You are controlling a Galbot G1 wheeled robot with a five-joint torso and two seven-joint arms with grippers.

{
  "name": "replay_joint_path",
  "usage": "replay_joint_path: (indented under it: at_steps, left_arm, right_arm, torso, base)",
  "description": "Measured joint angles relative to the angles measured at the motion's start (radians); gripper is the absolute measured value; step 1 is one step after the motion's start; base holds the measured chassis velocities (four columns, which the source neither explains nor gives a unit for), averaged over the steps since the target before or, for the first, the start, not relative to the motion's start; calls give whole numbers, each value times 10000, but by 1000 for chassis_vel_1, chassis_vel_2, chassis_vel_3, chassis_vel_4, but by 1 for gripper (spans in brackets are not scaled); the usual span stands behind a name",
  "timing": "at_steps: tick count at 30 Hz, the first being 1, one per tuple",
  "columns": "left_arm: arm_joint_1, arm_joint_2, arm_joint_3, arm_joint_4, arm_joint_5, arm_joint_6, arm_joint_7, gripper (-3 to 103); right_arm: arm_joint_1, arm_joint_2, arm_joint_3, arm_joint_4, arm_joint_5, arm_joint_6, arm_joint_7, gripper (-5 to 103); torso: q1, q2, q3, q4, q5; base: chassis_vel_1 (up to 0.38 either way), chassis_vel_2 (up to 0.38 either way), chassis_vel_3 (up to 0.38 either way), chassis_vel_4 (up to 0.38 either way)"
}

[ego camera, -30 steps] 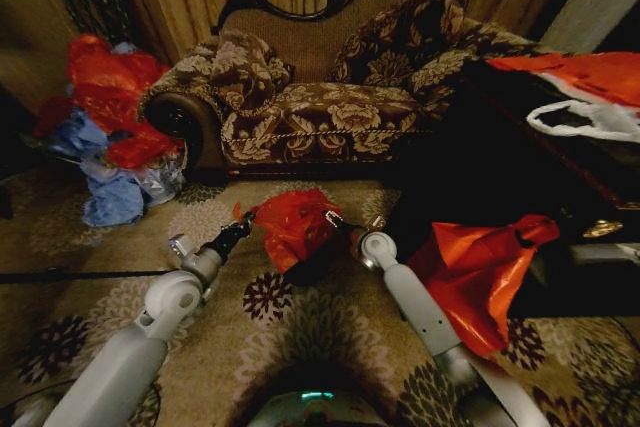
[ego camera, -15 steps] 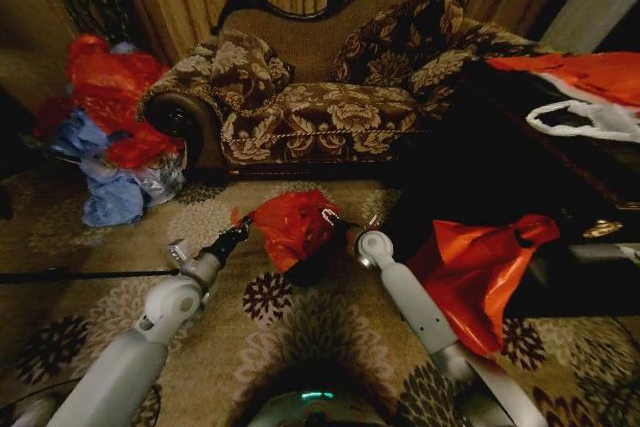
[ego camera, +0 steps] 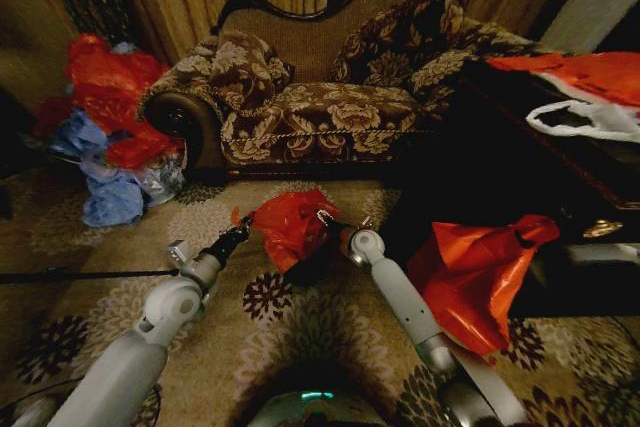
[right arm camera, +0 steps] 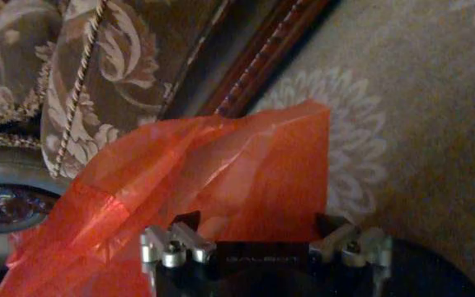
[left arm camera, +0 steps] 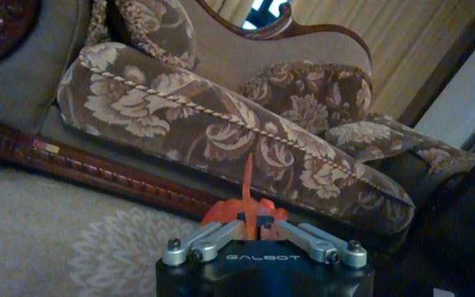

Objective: Place a garbage bag over the trash bin.

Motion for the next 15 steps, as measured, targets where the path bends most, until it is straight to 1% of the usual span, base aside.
replay_joint_path:
  at_steps: [1, 2, 3, 4, 5, 7, 8, 11, 12, 13, 15]
  left_arm:
    - [-27, -22, 41, 15, 25, -1, -3, 0]
    - [-67, -57, 98, 31, 63, 0, -12, 0]
    - [-82, -73, 129, 34, 78, -1, -15, 0]
    - [-112, -107, 197, 46, 114, -1, -19, 0]
    - [-112, -107, 197, 46, 114, -1, -19, 0]
    - [-144, -159, 280, 59, 162, -1, -33, 0]
    - [-144, -159, 280, 59, 162, -1, -33, 0]
    - [-155, -180, 316, 55, 182, -1, -49, 0]
    - [-155, -180, 316, 55, 182, -1, -49, 0]
    - [-153, -167, 304, 49, 182, -2, -51, 0]
    - [-152, -159, 293, 46, 182, -3, -52, 0]
  right_arm:
    - [-4, -47, -20, 9, -28, 52, -121, 90]
    - [-32, -129, -37, 102, -52, 95, -225, 79]
    - [-49, -159, -43, 166, -52, 105, -246, 79]
    - [-97, -229, -63, 331, -52, 118, -274, 74]
    - [-97, -229, -63, 331, -52, 118, -274, 74]
    - [-155, -337, -151, 494, -80, 122, -331, 63]
    - [-155, -337, -151, 494, -80, 122, -331, 63]
    - [-200, -329, -192, 525, -161, 144, -397, 46]
    - [-200, -329, -192, 525, -161, 144, -397, 46]
    - [-215, -304, -208, 557, -172, 155, -397, 40]
    - [-220, -294, -213, 571, -178, 158, -397, 40]
  torso:
    - [0, 0, 0, 0, 0]
    - [0, 0, 0, 0, 0]
    - [0, 0, 0, 0, 0]
    - [0, 0, 0, -1, 0]
    - [0, 0, 0, -1, 0]
    - [0, 0, -1, -1, 0]
    - [0, 0, -1, -1, 0]
    - [0, 0, 0, -1, 0]
    - [0, 0, 0, -1, 0]
    - [0, 0, 0, 0, 0]
    - [0, 0, 0, 0, 0]
  base:
    - [0, 0, 0, 0]
    - [0, 0, 0, 0]
    - [0, 0, 0, 0]
    - [0, 0, 0, 0]
    - [0, 0, 0, 0]
    - [0, 0, 0, 0]
    - [0, 0, 0, 0]
    - [0, 0, 0, 0]
    - [0, 0, 0, 0]
    - [0, 0, 0, 0]
    - [0, 0, 0, 0]
